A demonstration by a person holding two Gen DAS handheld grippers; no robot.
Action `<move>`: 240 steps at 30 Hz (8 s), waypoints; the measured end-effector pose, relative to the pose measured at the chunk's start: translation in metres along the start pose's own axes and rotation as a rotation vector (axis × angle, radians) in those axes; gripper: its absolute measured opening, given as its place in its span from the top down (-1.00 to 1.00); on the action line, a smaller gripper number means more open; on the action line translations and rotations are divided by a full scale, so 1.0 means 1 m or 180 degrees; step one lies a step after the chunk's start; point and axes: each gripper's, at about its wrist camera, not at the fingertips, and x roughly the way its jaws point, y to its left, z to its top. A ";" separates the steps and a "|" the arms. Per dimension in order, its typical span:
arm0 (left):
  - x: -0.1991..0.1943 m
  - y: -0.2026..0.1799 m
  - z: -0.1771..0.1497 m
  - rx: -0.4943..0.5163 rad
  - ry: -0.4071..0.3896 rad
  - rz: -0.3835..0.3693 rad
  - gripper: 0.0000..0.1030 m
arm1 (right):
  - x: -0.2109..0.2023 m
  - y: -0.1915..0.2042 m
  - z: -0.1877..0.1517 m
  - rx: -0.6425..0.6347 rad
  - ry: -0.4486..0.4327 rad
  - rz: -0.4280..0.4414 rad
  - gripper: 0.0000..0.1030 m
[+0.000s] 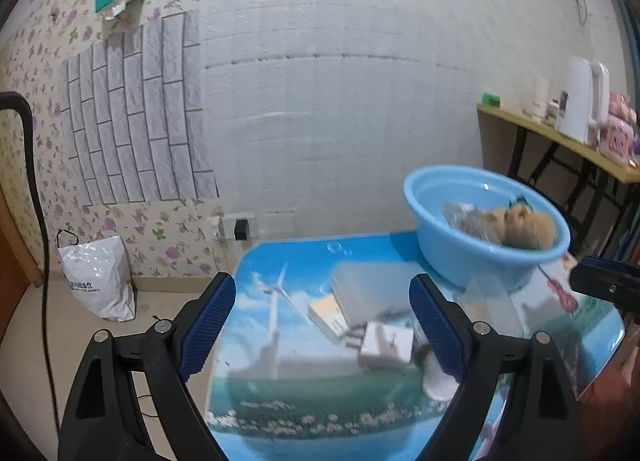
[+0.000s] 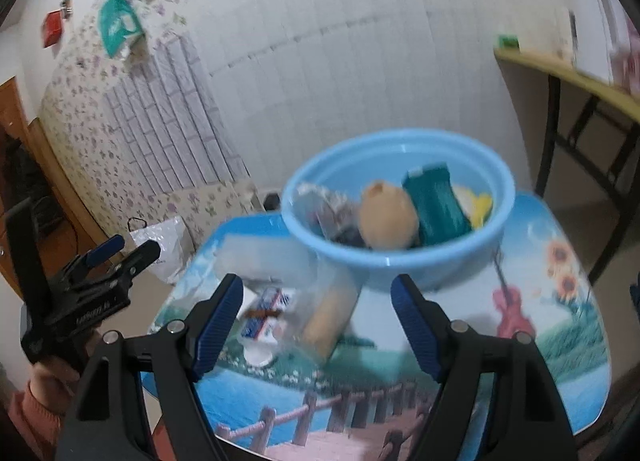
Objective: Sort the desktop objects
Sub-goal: 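Move the left tool to the white plug while the right tool approaches the clear toothpick box, then grasp the white plug with the left tool while the right tool grasps the toothpick box, then lift and carry the plug and toothpick box over the blue basin, then open both tools to drop the plug and toothpick box into the basin, then withdraw both tools from the basin back over the table, then grasp the round white disc with the left tool while the right tool approaches the floss box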
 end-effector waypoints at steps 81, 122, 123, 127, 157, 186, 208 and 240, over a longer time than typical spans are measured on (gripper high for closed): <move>0.053 -0.037 -0.067 0.0352 0.0922 -0.0255 -0.42 | 0.051 -0.027 -0.046 -0.0725 0.0653 -0.0088 0.14; 0.047 -0.040 -0.059 -0.0066 0.0772 -0.0198 -0.20 | 0.045 -0.014 -0.033 -0.0887 0.0401 0.0084 0.35; 0.042 -0.041 -0.055 -0.0067 0.0739 -0.0203 -0.20 | 0.042 -0.013 -0.031 -0.0890 0.0378 0.0100 0.35; 0.033 -0.046 -0.042 -0.0088 0.0697 -0.0203 -0.20 | 0.032 -0.009 -0.024 -0.0901 0.0304 0.0159 0.35; 0.071 -0.145 0.078 0.0290 0.0525 -0.0624 -0.20 | 0.032 -0.096 0.081 -0.0541 -0.0164 0.0107 0.35; 0.103 -0.135 0.093 -0.0042 0.0571 -0.0300 -0.80 | 0.064 -0.098 0.087 -0.0622 -0.0143 0.0064 -0.39; 0.041 -0.053 0.027 -0.0114 0.0761 0.0154 -0.81 | 0.019 -0.077 0.056 -0.0384 -0.0158 -0.0171 -0.44; 0.052 -0.068 -0.070 0.0108 0.1138 -0.0488 -0.81 | 0.047 -0.013 -0.014 -0.0221 0.0280 -0.0266 -0.44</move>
